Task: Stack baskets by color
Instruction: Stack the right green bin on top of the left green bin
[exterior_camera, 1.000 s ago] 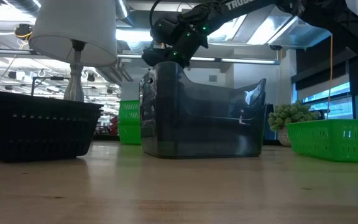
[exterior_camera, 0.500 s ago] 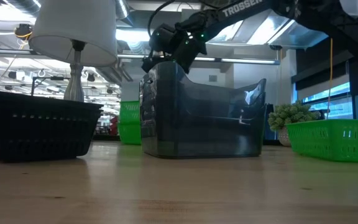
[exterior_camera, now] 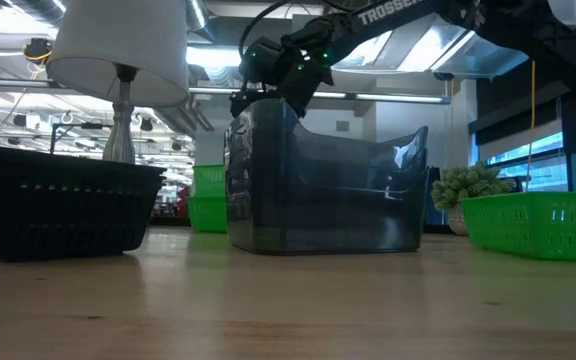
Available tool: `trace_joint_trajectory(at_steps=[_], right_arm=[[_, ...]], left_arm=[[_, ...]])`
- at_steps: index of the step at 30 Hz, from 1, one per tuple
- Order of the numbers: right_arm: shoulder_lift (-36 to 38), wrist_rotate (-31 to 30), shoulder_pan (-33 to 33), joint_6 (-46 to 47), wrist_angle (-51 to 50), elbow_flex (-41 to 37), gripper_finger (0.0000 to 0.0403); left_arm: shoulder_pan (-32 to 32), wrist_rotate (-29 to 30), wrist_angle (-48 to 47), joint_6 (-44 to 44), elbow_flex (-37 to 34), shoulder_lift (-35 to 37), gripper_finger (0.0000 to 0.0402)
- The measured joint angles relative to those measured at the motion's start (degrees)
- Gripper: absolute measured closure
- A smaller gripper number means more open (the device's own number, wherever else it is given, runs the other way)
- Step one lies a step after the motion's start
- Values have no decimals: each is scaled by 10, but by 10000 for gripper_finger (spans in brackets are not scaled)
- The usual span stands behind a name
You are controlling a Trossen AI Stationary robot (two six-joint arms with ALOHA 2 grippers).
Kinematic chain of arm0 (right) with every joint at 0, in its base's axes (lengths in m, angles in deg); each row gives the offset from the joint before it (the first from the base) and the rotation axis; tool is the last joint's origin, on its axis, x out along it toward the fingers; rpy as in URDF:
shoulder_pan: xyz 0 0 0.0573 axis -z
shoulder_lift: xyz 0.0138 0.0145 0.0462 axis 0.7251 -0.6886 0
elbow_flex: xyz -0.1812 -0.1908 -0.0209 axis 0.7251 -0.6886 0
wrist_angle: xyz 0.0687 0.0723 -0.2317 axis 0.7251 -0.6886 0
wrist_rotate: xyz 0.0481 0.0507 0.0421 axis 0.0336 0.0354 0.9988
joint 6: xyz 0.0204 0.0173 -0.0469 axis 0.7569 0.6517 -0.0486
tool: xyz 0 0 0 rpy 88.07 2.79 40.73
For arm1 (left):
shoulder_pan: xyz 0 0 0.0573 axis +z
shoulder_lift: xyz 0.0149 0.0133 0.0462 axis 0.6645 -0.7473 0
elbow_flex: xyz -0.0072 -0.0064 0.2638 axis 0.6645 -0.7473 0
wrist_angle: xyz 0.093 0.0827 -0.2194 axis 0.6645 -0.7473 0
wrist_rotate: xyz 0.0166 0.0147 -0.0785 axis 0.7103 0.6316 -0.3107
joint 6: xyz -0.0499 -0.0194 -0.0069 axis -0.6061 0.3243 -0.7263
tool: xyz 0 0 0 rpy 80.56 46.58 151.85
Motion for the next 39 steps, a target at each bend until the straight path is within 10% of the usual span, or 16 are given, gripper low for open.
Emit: trace_joint_trajectory(at_steps=[27,39], right_arm=[[2,26,2,7,-5,13,293],[10,69,-8,-29,-273,212,297]], left_arm=[[0,0,0,-2,0,0,319],[0,0,0,-21,0,0,319]])
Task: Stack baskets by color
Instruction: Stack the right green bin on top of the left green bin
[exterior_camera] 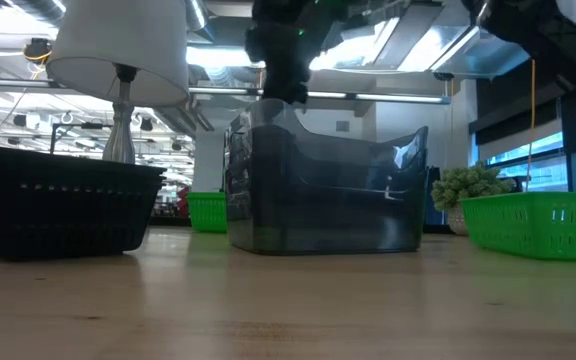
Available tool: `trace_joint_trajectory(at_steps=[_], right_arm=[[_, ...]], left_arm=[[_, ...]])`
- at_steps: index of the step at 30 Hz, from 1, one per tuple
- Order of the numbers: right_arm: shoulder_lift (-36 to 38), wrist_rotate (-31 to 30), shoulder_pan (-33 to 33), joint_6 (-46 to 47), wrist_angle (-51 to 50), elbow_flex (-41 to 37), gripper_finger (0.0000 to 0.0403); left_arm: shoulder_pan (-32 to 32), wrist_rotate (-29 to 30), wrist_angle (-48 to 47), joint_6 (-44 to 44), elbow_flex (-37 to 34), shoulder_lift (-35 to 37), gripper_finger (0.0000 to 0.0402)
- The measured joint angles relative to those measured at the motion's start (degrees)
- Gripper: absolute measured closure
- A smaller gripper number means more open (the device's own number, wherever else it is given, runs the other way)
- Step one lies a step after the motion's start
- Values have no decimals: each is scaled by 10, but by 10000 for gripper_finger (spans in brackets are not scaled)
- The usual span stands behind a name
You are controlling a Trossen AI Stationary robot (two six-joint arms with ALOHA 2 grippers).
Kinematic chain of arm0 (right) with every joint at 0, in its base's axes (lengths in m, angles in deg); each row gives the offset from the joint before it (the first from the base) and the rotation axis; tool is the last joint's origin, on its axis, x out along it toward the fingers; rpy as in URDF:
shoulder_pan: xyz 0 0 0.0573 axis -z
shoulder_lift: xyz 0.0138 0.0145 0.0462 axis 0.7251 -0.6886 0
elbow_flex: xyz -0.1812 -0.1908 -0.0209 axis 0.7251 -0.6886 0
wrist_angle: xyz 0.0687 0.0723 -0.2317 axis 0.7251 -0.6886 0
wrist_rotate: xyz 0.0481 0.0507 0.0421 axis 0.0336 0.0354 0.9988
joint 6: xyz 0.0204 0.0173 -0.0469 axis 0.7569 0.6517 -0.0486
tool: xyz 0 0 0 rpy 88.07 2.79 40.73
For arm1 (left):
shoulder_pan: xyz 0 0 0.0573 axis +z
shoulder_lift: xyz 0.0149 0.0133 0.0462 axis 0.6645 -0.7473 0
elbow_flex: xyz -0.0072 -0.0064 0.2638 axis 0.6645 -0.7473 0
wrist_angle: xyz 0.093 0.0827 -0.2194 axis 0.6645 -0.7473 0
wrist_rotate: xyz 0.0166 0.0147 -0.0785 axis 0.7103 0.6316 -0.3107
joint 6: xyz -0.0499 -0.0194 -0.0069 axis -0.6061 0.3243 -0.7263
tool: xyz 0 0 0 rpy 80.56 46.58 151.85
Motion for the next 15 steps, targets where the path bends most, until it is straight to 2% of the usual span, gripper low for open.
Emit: trace_joint_trajectory(at_steps=[5,9,12,15], right_arm=[[54,-2,-13,1,-20,-51,297],[102,-29,-18,5,-43,-102,297],[156,-31,-23,22,-73,-161,297],[230,-30,-31,32,-84,-256,297]], left_arm=[[0,0,-6,-8,0,0,319],[0,0,-10,-9,0,0,319],[0,-1,-12,-9,0,0,319],[0,-1,-13,-9,0,0,319]])
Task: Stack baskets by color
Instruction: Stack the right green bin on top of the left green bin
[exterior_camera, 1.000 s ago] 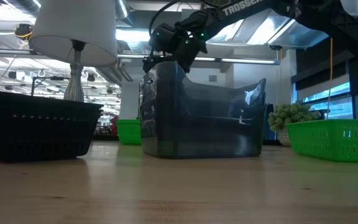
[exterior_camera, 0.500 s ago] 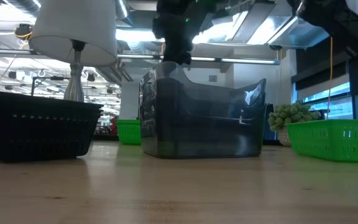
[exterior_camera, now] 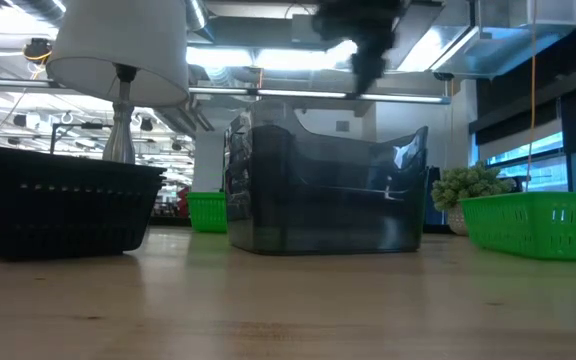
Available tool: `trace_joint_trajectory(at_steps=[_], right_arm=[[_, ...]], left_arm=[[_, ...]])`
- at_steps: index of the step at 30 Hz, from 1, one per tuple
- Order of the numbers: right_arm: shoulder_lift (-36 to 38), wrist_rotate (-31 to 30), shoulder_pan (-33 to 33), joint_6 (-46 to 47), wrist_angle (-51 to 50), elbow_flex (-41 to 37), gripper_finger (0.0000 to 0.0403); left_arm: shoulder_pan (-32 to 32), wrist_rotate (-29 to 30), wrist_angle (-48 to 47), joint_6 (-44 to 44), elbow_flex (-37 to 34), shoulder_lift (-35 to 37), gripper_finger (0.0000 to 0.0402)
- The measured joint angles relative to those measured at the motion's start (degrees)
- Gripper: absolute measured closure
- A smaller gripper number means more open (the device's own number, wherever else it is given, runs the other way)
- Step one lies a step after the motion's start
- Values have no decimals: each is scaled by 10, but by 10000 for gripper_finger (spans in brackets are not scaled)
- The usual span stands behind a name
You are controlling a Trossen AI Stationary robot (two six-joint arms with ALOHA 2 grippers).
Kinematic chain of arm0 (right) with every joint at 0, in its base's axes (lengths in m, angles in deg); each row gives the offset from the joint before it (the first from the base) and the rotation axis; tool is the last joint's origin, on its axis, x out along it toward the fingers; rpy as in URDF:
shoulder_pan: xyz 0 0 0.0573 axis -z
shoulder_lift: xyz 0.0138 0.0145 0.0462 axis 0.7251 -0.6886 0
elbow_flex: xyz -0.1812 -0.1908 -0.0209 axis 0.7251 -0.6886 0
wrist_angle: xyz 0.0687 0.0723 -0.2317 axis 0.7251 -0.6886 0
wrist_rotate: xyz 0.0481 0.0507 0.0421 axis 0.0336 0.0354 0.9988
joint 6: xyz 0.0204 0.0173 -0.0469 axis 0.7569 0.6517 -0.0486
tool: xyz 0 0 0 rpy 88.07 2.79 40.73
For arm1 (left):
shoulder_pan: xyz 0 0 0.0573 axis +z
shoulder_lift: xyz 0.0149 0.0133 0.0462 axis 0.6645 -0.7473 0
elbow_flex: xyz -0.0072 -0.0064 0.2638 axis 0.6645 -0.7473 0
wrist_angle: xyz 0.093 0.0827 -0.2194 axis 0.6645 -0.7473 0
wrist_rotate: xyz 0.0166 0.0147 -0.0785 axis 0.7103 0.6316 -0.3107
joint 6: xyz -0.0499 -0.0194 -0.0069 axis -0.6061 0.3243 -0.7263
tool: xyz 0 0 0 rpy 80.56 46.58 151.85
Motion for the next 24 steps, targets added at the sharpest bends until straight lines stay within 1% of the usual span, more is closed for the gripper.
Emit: trace_joint_trajectory(at_steps=[3,6,9,12,15,19,24], right_arm=[[80,1,-9,0,13,-113,297],[160,2,-16,0,51,-227,297],[225,5,-18,-2,92,-325,297],[276,5,-17,-1,112,-405,297],[312,4,-17,8,125,-479,297],[337,-4,-17,23,155,-565,297],[339,-61,-17,19,218,-633,297]], left_arm=[[0,-2,0,-1,0,0,319],[0,-4,0,-2,0,0,319],[0,-4,0,-2,0,0,319],[0,-5,0,-10,0,0,319],[0,-6,0,-18,0,0,319],[0,-6,0,-18,0,0,319],[0,-6,0,-18,0,0,319]])
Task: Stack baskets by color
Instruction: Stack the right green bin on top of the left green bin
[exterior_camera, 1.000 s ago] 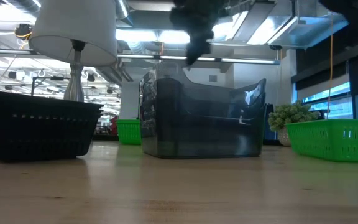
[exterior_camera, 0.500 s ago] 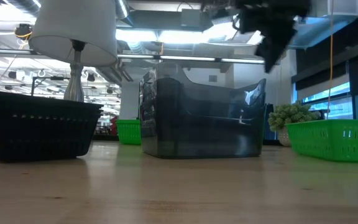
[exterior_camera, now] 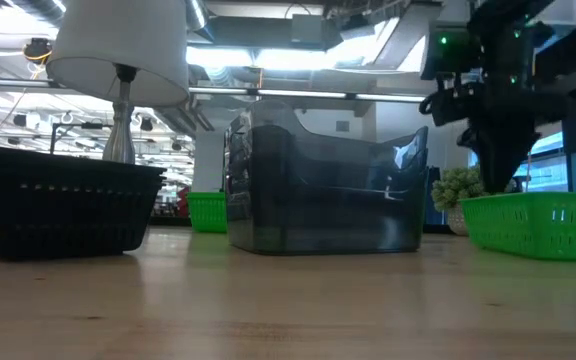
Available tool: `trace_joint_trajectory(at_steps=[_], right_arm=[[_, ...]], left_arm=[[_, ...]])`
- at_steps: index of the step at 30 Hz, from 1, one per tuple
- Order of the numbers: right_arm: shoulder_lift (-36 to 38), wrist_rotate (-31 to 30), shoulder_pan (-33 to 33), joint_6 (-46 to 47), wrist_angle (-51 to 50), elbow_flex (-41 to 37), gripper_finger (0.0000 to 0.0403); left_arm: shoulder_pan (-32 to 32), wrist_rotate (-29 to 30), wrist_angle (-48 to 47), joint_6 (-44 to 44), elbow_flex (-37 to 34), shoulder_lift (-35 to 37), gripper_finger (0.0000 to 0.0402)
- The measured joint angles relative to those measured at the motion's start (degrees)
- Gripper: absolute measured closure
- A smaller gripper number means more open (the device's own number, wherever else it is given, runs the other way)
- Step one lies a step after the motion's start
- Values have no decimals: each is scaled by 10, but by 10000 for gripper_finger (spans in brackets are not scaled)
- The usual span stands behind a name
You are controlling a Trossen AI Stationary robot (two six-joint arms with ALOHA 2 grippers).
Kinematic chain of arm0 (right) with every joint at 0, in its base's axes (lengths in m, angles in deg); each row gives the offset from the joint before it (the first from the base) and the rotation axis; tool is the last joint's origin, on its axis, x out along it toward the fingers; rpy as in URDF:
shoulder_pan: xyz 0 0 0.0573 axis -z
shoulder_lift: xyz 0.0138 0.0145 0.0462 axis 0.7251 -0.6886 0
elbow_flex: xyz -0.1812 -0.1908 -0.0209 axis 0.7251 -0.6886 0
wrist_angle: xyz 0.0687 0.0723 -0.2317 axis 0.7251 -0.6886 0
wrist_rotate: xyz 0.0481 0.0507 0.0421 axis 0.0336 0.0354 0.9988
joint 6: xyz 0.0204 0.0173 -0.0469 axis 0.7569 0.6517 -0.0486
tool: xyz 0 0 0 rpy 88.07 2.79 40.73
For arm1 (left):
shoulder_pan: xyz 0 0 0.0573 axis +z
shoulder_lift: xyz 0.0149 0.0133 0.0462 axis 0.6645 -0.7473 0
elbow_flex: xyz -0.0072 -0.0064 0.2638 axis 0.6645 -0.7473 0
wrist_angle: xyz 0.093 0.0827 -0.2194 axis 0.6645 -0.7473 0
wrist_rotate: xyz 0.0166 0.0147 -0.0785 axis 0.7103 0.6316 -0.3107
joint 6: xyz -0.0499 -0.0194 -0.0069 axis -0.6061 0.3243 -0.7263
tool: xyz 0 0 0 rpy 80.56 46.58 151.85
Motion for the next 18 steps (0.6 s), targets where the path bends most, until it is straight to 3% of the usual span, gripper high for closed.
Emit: trace_joint_trajectory(at_steps=[18], right_arm=[[-33,-13,3,-5,34,-24,297]], left_arm=[[0,0,0,-11,0,0,319]])
